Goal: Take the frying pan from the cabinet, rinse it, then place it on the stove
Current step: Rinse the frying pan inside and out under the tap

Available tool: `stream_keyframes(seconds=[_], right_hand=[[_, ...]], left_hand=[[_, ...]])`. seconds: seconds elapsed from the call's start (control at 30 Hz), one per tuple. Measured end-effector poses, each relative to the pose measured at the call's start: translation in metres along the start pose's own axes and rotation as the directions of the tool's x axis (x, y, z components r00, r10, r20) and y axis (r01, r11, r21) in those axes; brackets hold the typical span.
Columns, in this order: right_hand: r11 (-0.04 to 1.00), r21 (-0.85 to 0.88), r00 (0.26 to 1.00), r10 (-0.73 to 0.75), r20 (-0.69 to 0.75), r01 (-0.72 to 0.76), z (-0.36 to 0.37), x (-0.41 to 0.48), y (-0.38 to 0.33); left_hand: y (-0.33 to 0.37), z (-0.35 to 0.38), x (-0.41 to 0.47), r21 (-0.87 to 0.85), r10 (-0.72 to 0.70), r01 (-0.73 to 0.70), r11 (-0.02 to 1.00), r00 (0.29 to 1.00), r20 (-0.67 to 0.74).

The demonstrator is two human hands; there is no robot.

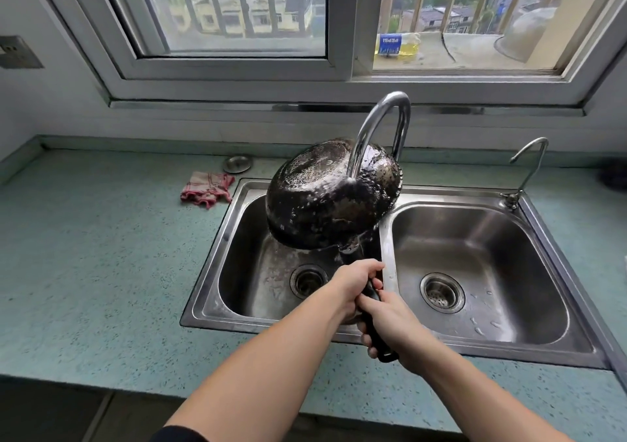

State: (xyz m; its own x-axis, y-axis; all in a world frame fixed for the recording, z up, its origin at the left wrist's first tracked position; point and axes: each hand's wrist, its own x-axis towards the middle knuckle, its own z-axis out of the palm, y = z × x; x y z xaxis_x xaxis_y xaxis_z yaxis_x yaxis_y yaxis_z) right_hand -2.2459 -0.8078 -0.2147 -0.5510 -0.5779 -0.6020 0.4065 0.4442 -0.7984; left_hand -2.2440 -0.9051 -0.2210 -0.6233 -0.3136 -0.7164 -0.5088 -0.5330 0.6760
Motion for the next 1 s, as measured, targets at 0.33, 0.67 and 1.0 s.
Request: stream_keyframes(seconds=[0.33, 0.67, 1.0], right_hand=[[0.999, 0.013, 0.998, -0.048, -0.049, 0.049, 0.006, -0.012, 0.012], [0.999, 0.0, 0.992, -0.046, -0.116, 0.046, 0.017, -0.041, 0.039], [0.996, -0.023, 0.985, -0.087, -0.147, 0.085, 0.024, -0.062, 0.049]], left_hand=[[-0.008, -0.002, -0.012, 0.027, -0.002, 0.002, 1.0, 1.0, 0.015], [-0.038, -0.002, -0.032, 0.093, -0.008, 0.003, 0.996, 0.998, 0.059], [-0.051, -0.005, -0.051, 0.075, -0.033, 0.026, 0.997, 0.996, 0.087]])
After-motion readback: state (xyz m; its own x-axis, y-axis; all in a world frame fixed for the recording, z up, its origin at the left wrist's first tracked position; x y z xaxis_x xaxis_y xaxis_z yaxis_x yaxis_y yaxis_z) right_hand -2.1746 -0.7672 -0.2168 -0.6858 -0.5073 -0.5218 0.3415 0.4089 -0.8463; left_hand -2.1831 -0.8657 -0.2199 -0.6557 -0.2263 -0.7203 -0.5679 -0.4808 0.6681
